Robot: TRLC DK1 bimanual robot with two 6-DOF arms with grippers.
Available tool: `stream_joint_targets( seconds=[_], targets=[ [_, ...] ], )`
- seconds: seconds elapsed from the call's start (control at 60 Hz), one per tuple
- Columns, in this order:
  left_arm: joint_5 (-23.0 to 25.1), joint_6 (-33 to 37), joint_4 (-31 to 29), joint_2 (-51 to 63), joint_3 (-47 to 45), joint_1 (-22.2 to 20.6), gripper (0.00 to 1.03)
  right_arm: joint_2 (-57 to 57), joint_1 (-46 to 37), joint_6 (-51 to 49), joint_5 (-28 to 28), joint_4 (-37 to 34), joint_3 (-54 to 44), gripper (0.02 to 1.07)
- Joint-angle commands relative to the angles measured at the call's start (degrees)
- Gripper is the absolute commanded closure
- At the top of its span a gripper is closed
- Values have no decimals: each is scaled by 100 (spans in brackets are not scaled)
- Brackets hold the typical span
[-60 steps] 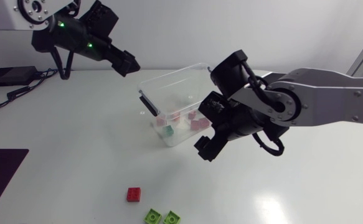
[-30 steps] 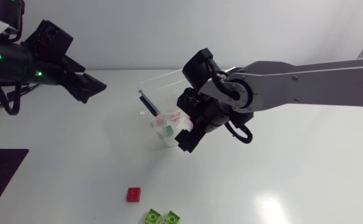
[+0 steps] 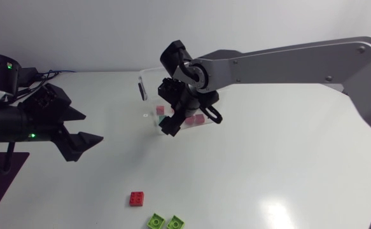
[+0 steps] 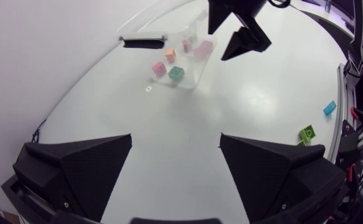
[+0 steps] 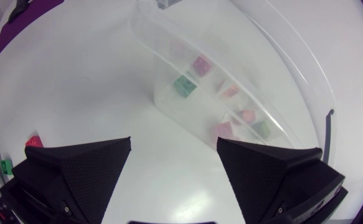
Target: Place the duplo bricks in the container
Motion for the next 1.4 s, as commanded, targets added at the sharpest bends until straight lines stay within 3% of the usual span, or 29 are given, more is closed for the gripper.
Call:
stream_joint_targets(
  seconds=[0.0,0.217,0.333,0.45,0.767,1.033,1.383],
  targets=[
    [72,220,148,-34,-350,17,4,248,77,-139,43,-195,358,7],
    [72,255,499,405,-851,-669,4,99,323,-95,26,-344,332,7],
    [54,282,710,880,-1132,-1354,4,-569,411,-77,8,-238,-398,7],
    [-51,405,1176,1293,-1413,-1715,4,-1184,472,-86,-1,-142,-1171,7],
    [-16,1345,1554,1926,-1396,-1732,4,-2599,525,-95,-159,-142,-2806,7],
    [371,1811,1053,1952,-1334,-1767,4,-2907,587,142,-185,34,-3676,7],
    [582,1829,376,1399,-1290,-1759,4,-2951,666,283,-185,104,-3931,7]
  ],
)
